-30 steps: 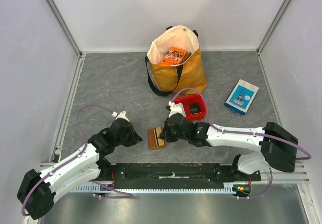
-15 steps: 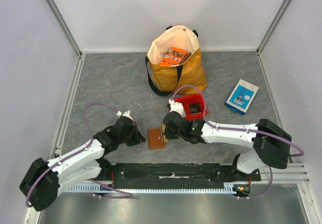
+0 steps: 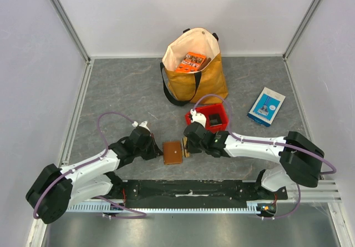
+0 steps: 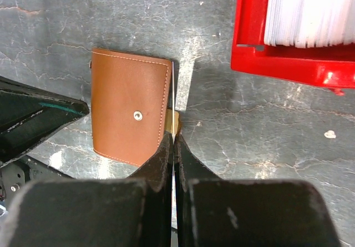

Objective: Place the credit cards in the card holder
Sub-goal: Open the card holder at the center of the board.

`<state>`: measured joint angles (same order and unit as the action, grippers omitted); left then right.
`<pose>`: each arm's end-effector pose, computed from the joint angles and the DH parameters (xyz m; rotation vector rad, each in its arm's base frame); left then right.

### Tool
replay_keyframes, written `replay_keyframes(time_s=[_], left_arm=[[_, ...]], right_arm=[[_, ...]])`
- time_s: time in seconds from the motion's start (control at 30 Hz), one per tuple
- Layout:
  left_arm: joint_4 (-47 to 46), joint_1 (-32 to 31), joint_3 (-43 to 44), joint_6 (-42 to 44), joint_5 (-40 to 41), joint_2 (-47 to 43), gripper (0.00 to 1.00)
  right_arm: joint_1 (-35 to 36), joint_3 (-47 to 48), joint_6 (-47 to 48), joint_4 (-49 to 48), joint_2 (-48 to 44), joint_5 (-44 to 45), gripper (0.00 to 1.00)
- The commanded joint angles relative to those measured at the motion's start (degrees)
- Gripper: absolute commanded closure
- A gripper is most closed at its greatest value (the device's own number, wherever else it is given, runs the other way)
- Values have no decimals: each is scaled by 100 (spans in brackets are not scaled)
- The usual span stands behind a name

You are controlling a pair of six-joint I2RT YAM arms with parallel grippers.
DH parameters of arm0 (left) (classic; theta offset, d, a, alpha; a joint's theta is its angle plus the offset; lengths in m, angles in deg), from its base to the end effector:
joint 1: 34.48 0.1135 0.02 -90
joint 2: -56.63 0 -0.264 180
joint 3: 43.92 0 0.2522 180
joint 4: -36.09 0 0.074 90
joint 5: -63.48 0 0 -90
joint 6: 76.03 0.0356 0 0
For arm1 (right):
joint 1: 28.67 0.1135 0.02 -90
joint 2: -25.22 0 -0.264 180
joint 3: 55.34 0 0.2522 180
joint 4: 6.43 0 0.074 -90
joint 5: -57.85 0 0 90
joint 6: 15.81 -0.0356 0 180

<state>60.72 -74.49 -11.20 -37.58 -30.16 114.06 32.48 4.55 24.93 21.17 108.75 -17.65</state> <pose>0.1352 -0.1164 0.1475 -0.2301 2.5809 -0.7454 0.1473 0.2490 0.1901 -0.1478 2.5002 0.5411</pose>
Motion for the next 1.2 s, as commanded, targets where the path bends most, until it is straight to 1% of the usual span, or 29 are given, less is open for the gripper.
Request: replay_keyframes(time_s=[0.0, 0.27, 0.47, 0.83, 0.9, 1.0, 1.17], left_arm=[[-340, -42, 108, 189, -93, 145, 98], [-367, -51, -15, 163, -5, 225, 98], [-375, -51, -120, 163, 4, 251, 98], [-419, -51, -217, 189, 21, 269, 98], [-419, -42, -191, 189, 21, 251, 98], [-315, -33, -112, 215, 73, 199, 98], [133, -25, 37, 146, 346, -73, 98]], right_arm=[[-15, 10, 21, -286, 190, -149, 100], [-102, -113, -119, -409, 322, -334, 100], [-269, -262, -234, -777, 296, -817, 100], [-305, -306, -392, -1332, -310, -1283, 100], [-305, -315, -392, -1603, -354, -1432, 100], [-270, -228, -392, -1754, -197, -1678, 100], [-15, 106, -313, -1841, 409, -1670, 100]])
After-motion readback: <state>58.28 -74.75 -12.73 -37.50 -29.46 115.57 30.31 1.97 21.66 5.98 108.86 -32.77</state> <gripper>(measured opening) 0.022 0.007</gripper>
